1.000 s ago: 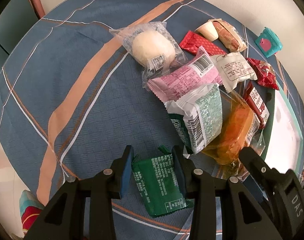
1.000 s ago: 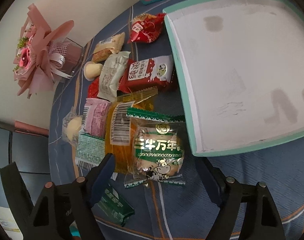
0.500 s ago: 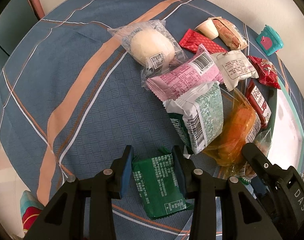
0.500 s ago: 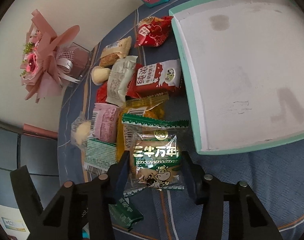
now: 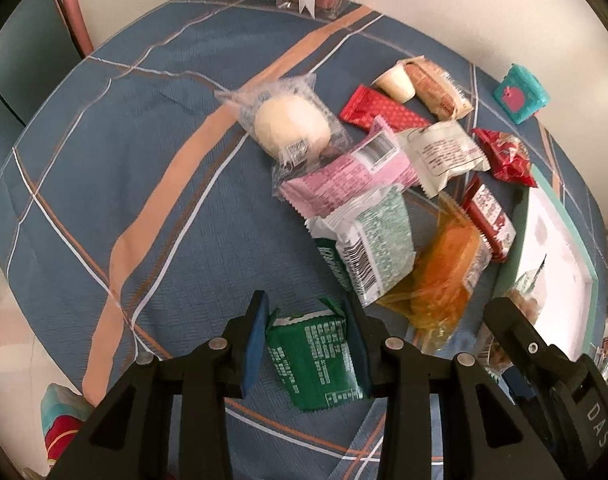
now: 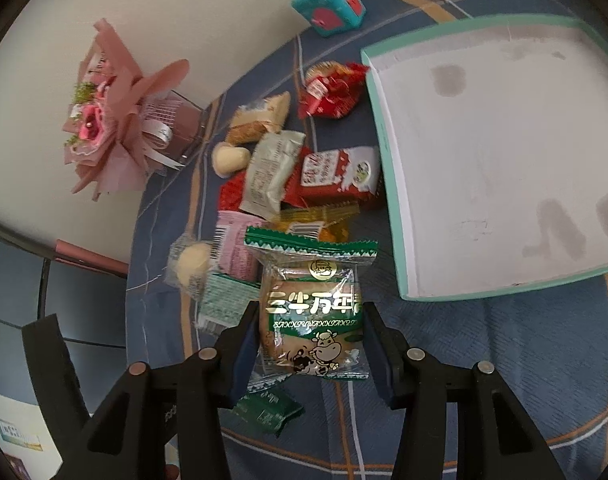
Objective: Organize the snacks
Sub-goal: 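Carry the cookie packet in the right tool while the left carries the green packet over the tray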
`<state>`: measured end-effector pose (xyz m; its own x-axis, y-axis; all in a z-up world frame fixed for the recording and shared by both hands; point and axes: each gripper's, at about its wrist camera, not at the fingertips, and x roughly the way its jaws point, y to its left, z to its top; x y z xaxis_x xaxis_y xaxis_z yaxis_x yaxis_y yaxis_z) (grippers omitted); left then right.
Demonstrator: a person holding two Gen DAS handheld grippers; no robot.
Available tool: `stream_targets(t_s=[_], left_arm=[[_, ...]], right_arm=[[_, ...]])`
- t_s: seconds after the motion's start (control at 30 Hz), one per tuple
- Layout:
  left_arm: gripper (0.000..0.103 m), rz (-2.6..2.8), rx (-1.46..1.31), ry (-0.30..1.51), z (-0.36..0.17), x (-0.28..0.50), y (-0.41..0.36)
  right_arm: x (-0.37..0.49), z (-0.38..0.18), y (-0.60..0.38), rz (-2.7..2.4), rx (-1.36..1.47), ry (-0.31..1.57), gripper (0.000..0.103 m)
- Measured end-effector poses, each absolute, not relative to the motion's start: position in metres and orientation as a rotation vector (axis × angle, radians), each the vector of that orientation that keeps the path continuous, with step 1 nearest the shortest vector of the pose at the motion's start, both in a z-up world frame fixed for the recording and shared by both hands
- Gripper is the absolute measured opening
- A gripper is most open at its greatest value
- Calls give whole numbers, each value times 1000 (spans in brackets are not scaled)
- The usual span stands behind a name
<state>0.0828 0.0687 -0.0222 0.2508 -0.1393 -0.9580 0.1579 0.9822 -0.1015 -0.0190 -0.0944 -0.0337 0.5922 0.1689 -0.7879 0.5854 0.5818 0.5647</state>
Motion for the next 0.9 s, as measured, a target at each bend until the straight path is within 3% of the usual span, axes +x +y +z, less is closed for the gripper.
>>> stream_targets(t_s=[0.9], left_arm=[[38, -252, 41, 1108, 34, 63, 52]], right_arm=[[-50, 6, -124, -338, 889, 852, 52]])
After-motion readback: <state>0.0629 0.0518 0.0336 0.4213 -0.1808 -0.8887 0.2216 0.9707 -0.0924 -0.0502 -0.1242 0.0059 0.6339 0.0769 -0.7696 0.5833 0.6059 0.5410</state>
